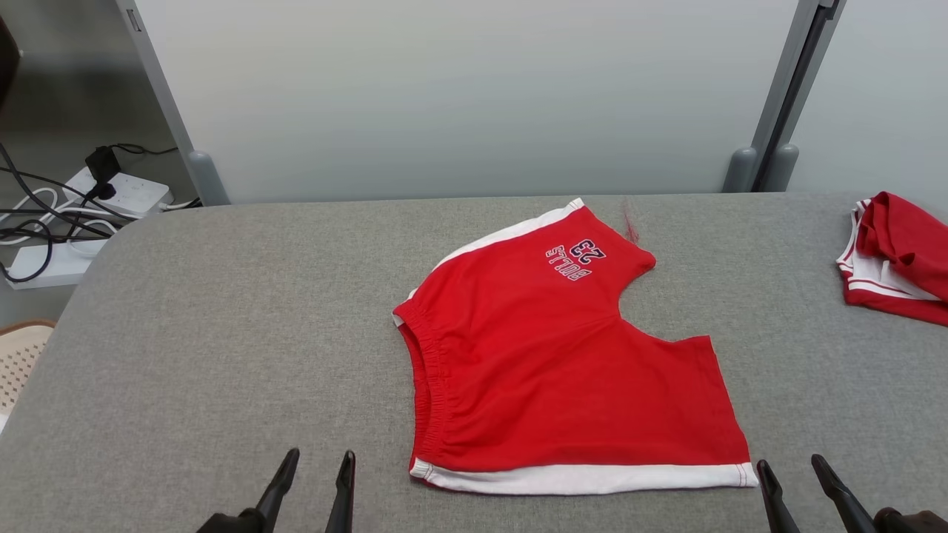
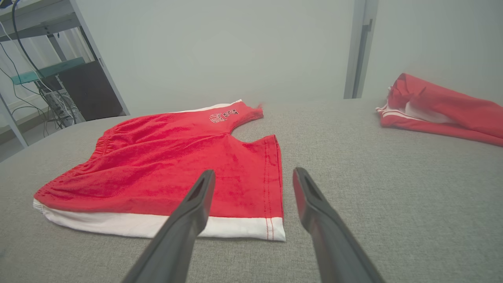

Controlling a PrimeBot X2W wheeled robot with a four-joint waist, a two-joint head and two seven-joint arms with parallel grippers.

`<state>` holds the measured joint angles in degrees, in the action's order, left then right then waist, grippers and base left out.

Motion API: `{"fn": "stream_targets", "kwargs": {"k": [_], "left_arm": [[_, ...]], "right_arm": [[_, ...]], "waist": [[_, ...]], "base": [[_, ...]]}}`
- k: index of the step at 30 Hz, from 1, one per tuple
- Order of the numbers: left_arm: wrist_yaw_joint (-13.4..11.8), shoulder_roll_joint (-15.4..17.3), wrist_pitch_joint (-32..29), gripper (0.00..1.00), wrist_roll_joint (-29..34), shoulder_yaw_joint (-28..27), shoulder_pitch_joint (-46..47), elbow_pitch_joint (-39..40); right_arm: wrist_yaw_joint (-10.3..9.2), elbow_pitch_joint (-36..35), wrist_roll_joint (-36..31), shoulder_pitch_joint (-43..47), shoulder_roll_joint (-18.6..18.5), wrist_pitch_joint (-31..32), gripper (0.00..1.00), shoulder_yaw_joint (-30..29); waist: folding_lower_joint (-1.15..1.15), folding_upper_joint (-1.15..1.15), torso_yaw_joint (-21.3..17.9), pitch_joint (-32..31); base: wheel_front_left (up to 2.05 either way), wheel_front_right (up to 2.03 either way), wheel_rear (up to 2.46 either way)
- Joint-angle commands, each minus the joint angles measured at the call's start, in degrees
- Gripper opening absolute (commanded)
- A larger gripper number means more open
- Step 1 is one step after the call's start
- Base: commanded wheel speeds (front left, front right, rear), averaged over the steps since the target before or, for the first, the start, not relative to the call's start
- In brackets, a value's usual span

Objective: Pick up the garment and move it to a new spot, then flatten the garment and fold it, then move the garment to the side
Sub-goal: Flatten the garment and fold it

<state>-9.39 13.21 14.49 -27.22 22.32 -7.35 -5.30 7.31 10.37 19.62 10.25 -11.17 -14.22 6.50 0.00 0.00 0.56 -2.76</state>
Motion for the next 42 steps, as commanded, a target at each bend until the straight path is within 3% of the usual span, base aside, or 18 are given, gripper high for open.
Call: {"fn": "stream_targets", "kwargs": {"k": [1, 10, 24, 38, 42], "left_arm": [[0.38, 0.02, 0.51, 1.00, 0.53, -2.28, 1.16, 0.89], [2.83, -1.03, 0.51, 1.00, 1.09, -1.75, 0.48, -2.66], [2.92, -0.67, 0.43, 1.00, 1.82, -0.83, 1.17, -3.69], [10.25, 1.32, -4.63, 1.00, 6.51, 6.95, 12.41, -10.89], [10.93, 1.25, -5.17, 1.00, 8.54, 8.70, 15.91, -14.42]], "right_arm": [[0.18, -0.90, 0.30, -0.62, -1.48, -0.77, 1.00, 1.41], [0.18, 0.23, 1.30, -0.23, -1.80, -0.77, 1.00, 2.22], [0.18, 0.51, 1.56, -0.52, -1.97, -0.77, 1.00, 2.59], [0.18, -1.46, 2.14, -2.36, -2.77, -0.78, 1.00, 3.61], [0.18, -1.77, 2.46, -3.19, -3.18, -0.78, 1.00, 3.87]], "waist": [[0.00, 0.00, -0.04, -0.09], [0.00, 0.00, -0.03, -0.62], [0.00, 0.00, 0.40, 0.07], [0.00, 0.00, 0.36, 4.53], [0.00, 0.00, -0.45, 6.10]], "base": [[0.00, 0.00, 0.00], [0.00, 0.00, 0.00], [0.00, 0.00, 0.00], [0.00, 0.00, 0.00], [0.00, 0.00, 0.00]]}}
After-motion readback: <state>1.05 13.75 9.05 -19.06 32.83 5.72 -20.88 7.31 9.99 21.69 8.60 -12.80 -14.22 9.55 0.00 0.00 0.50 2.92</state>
